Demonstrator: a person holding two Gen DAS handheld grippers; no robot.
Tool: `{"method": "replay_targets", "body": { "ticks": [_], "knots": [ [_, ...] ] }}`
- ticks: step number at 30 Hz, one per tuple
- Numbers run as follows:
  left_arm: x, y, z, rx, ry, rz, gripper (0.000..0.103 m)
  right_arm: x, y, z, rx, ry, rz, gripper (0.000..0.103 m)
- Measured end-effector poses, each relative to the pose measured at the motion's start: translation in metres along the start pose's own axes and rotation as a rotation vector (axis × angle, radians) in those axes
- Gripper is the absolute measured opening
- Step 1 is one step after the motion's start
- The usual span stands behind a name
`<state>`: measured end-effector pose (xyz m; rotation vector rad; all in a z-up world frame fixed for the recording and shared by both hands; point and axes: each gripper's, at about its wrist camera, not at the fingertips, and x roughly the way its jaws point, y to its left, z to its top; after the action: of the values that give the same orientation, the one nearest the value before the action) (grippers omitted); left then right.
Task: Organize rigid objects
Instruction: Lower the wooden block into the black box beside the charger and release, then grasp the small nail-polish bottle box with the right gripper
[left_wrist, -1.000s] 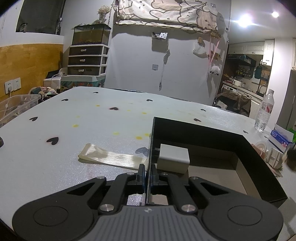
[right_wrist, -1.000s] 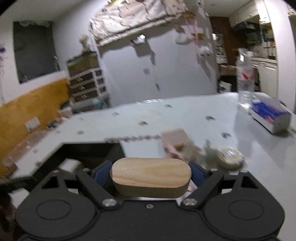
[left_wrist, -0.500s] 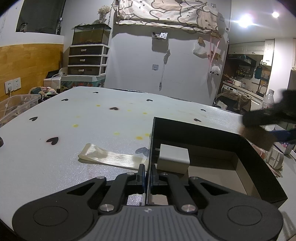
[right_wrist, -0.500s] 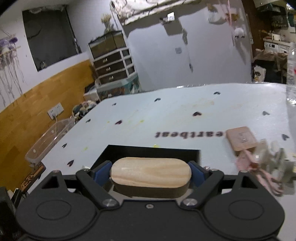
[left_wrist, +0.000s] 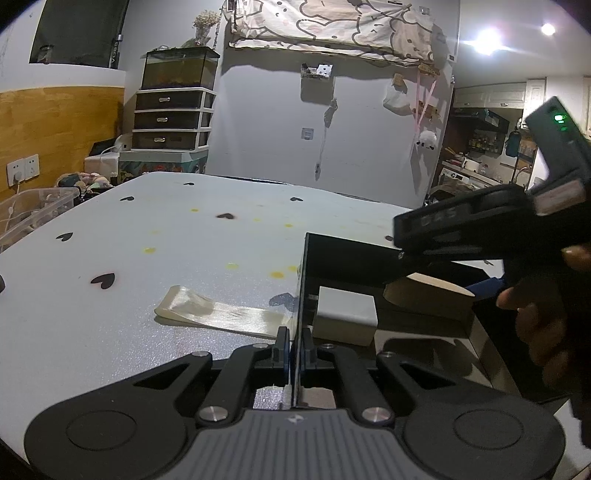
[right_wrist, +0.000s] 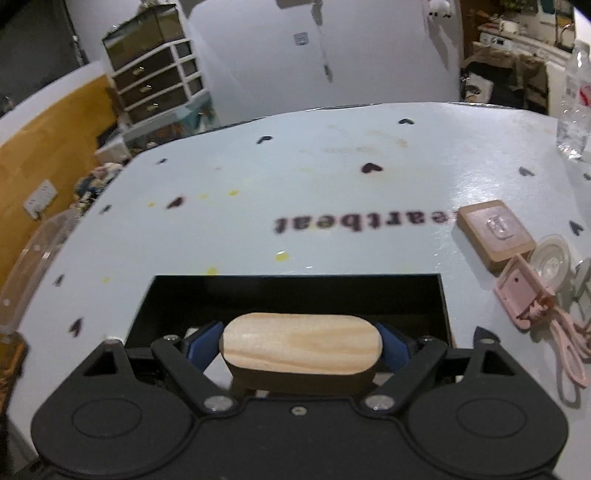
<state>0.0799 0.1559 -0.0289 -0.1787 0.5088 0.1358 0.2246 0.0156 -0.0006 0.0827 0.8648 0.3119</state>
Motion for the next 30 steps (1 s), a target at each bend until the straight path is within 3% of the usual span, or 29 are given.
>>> {"method": "replay_targets", "body": {
  "ticks": [5, 8, 13, 30],
  "knots": [
    [0.0, 0.0, 0.0, 0.001, 0.0, -0.002, 0.005, 0.006, 0.002, 0.004, -0.01, -0.006, -0.01, 0.089],
    [0.0, -0.001, 0.0, 0.0, 0.0, -0.001, 0.005, 0.006, 0.0, 0.005, -0.009, -0.006, 0.015, 0.097],
    [0.0, 0.0, 0.0, 0.0, 0.001, -0.001, 0.005, -0.001, -0.003, 0.003, -0.015, 0.001, 0.048, 0.1],
    [0.001, 0.001, 0.0, -0.002, 0.005, 0.004, 0.005, -0.064, -0.013, -0.014, -0.115, -0.108, 0.137, 0.1]
  ]
}}
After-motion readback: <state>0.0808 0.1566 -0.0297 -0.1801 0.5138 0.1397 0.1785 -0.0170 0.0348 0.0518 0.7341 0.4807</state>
